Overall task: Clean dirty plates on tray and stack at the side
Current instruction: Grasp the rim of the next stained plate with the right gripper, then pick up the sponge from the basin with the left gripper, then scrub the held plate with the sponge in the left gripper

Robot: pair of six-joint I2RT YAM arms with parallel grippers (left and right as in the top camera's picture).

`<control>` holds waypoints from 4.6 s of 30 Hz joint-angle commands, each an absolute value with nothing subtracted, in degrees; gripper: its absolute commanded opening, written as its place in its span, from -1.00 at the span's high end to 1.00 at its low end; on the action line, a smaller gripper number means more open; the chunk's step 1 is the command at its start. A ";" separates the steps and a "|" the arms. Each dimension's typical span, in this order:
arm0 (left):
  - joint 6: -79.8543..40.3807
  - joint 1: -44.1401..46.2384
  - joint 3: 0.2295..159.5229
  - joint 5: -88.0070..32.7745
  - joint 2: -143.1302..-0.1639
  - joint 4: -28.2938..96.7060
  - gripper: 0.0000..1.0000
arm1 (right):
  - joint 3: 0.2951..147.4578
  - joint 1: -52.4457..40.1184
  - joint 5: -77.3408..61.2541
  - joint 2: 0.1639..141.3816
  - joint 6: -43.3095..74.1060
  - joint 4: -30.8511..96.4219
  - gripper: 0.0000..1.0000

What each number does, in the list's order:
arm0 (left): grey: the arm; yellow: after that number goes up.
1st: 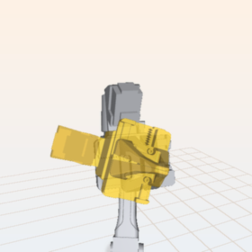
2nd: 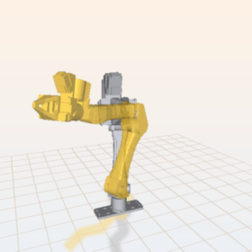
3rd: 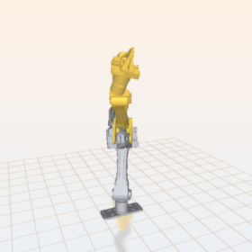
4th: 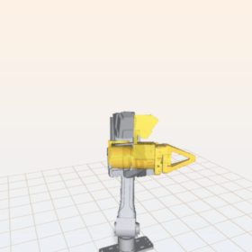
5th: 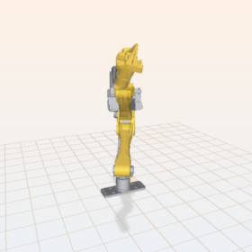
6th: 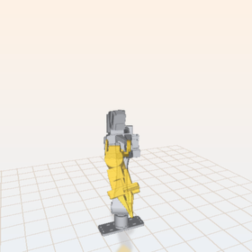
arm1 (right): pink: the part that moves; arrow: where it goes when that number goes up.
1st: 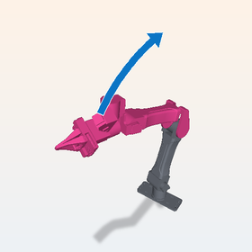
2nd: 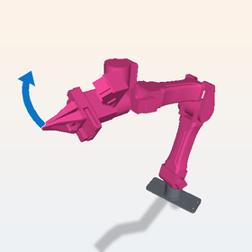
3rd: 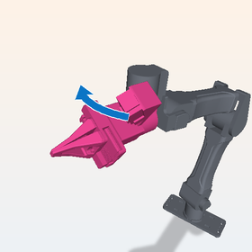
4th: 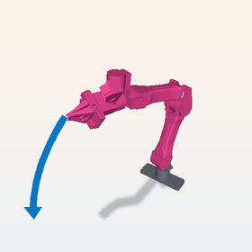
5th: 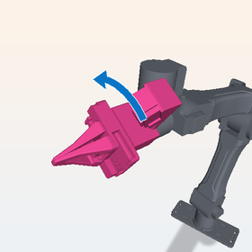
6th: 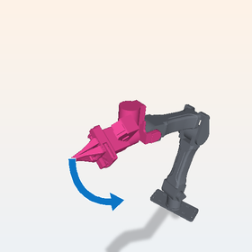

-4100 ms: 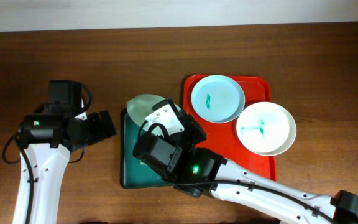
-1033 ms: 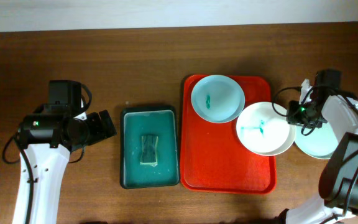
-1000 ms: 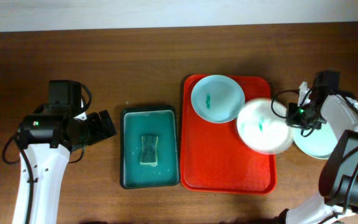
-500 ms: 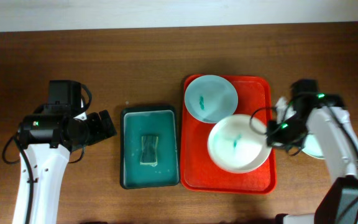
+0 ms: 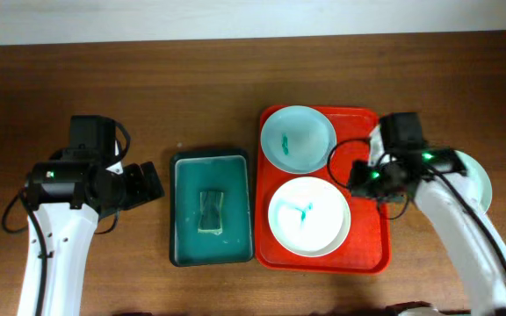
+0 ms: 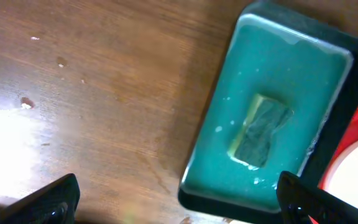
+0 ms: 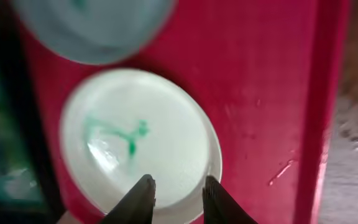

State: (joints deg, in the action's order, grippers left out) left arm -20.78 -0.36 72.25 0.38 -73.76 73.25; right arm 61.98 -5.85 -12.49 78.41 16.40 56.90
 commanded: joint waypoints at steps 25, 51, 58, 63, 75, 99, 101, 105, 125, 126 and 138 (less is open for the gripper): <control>-24.80 26.57 69.32 -2.74 -106.69 62.17 1.00 | 65.25 -6.37 -12.45 69.91 12.27 64.16 0.34; -15.90 24.58 79.35 0.32 -109.93 74.72 0.25 | 65.25 -6.37 -12.45 69.91 12.43 65.93 0.34; -13.15 25.12 64.71 -6.63 -109.93 58.74 0.70 | 65.14 -6.37 -12.47 69.91 12.45 67.46 0.33; -13.15 24.47 70.70 -6.24 -109.75 60.80 1.00 | 61.87 -6.37 -12.45 69.91 12.47 67.70 0.34; -13.19 24.49 75.88 -2.52 -109.06 59.68 0.10 | 59.02 -6.37 -12.47 69.91 12.47 65.80 0.34; -13.15 28.45 94.13 -4.56 -101.45 72.34 1.00 | 54.59 -5.45 -11.11 92.36 13.74 53.54 0.35; -13.15 28.45 94.13 -4.58 -101.45 72.34 1.00 | 54.59 -1.61 -12.40 96.20 12.45 52.88 0.38; -13.15 28.47 94.13 -5.34 -101.45 71.31 1.00 | 49.89 1.83 -26.74 97.56 4.10 50.33 0.51; -20.18 44.64 93.80 -31.83 -128.07 49.39 1.00 | 47.00 1.85 -15.35 97.43 12.73 47.11 0.90; -20.08 44.95 93.80 -30.22 -129.54 48.82 1.00 | 47.00 1.85 -15.38 97.45 12.73 47.11 0.90; -25.04 44.95 95.00 23.88 -130.32 63.24 1.00 | 46.98 1.85 -15.35 97.43 12.71 47.70 0.90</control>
State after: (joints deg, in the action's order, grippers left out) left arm -22.90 47.48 97.41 8.32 -127.09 62.41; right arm 47.81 1.32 -23.07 96.38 11.86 47.07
